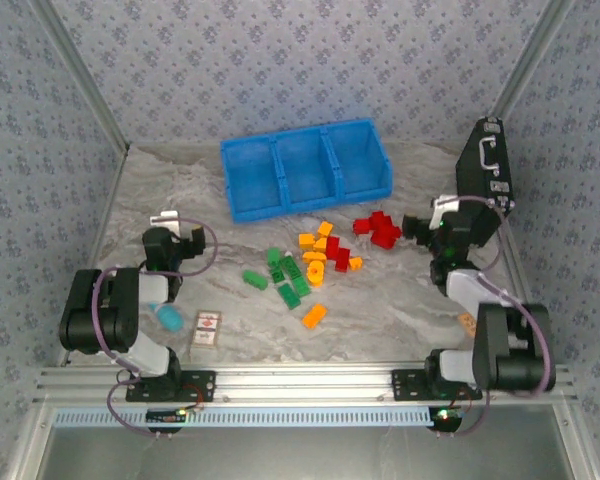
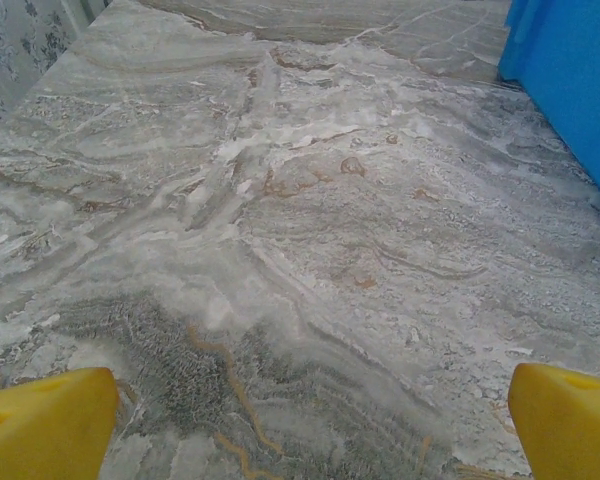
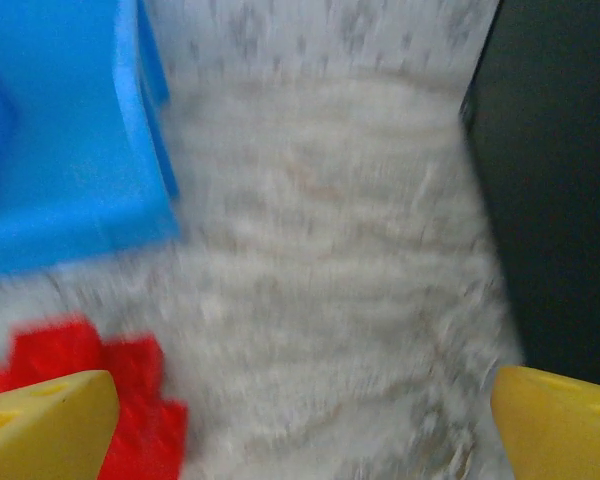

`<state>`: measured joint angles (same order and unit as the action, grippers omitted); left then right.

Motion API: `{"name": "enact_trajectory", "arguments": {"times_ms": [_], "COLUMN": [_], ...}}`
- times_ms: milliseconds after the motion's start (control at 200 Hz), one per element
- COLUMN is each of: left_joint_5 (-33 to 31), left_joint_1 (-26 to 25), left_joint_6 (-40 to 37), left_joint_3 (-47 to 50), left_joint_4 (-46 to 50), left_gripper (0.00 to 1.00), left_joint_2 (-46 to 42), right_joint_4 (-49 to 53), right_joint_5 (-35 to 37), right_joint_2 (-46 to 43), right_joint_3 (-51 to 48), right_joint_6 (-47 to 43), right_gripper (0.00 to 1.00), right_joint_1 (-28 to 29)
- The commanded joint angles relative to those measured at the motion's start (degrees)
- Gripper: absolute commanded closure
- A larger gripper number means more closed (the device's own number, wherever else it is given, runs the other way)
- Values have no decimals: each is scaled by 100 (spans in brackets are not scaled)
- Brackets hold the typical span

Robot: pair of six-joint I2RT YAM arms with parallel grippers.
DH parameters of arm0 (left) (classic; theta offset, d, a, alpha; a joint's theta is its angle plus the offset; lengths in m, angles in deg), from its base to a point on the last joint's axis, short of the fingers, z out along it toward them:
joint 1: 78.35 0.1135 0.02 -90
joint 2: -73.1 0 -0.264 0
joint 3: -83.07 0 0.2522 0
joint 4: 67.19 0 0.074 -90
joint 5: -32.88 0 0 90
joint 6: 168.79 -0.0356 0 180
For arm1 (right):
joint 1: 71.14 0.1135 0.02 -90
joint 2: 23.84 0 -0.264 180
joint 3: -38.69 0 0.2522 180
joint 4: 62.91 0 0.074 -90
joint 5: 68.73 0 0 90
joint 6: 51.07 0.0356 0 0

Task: Sort the legos into containers by color
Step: Pick up the lego from the middle-right of the table.

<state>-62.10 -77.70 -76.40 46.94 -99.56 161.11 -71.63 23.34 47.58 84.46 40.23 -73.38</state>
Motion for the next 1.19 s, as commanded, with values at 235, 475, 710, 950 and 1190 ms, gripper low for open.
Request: {"name": "enact_trajectory", "arguments": {"times_ms": [235,475,710,950,1190], "left_joint_5": [-713,-403,136,667,697], "left_joint_1": [-571,-1756,-2553,-3170,-3428], "left_joint_6": [354,-88,-136,130,-38], "left_joint_3": [-2989,-5049,-5746,-5936,-6124], "left_joint_4": [4511,6907,7941,8166,8466], "left_gripper": [0,0,0,0,0], "left_joint_2": [-1138,-1162,-1001,-1086,-911], "right_joint_4": [3965,4175,4622,4707,5011], "right_joint_5": [-920,-1530,-1382,-922,63], "right_joint_2": [-338,-263,557,1829,2988], "right_joint_3": [2325,2266,2643,3340,4323], "right_joint_6": [629,1141,1592,1717,1414], "right_gripper": [15,18,21,25,27], "right_joint_1": [116,840,1112,1254,1428]}}
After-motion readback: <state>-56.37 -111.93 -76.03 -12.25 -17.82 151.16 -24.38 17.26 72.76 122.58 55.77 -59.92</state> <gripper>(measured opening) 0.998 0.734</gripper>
